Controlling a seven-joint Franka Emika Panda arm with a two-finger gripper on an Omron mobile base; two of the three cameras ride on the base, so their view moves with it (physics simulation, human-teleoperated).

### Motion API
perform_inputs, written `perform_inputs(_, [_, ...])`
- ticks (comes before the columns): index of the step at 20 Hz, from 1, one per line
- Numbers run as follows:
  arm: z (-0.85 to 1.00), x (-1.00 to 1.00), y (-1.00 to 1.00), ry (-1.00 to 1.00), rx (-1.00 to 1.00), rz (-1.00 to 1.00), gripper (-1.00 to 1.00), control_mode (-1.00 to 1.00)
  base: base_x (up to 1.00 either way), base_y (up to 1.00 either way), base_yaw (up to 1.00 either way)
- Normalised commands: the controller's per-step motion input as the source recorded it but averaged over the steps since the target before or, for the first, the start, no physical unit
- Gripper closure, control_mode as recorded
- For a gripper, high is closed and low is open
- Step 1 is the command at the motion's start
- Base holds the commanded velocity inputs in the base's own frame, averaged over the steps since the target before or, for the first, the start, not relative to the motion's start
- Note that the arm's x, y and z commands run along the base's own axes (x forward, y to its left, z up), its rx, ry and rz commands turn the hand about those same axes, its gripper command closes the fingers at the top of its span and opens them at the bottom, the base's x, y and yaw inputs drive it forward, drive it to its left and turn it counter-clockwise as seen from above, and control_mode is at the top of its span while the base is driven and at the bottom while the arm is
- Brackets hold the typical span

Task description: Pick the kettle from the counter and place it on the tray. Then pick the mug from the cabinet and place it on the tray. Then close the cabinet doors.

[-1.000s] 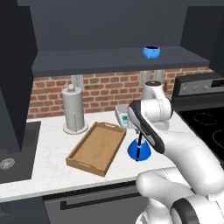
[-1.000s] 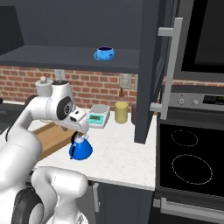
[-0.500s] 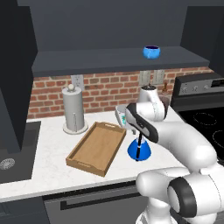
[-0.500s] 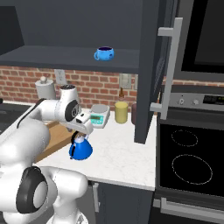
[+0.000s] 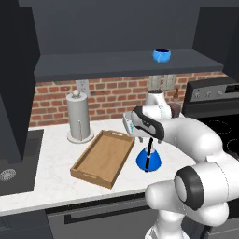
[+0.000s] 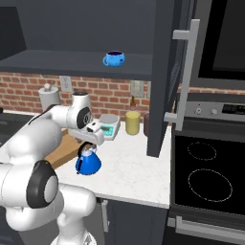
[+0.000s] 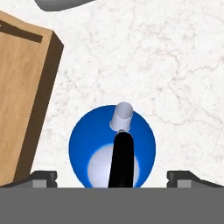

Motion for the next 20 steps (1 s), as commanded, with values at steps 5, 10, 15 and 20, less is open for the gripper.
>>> perform_inputs(5, [-0.18, -0.02, 0.00, 0.02, 0.02, 0.00, -1.00, -1.00, 0.00, 0.00, 0.00])
perform_inputs(10, [-0.15, -0.27, 0.00, 0.00, 0.02, 0.00, -1.00, -1.00, 0.00, 0.00, 0.00])
perform_inputs(15, [-0.02, -0.17, 0.04, 0.00, 0.00, 0.00, -1.00, -1.00, 0.00, 0.00, 0.00])
perform_inputs(20, [0.00, -0.11, 0.05, -0.02, 0.00, 0.00, -1.00, -1.00, 0.00, 0.00, 0.00])
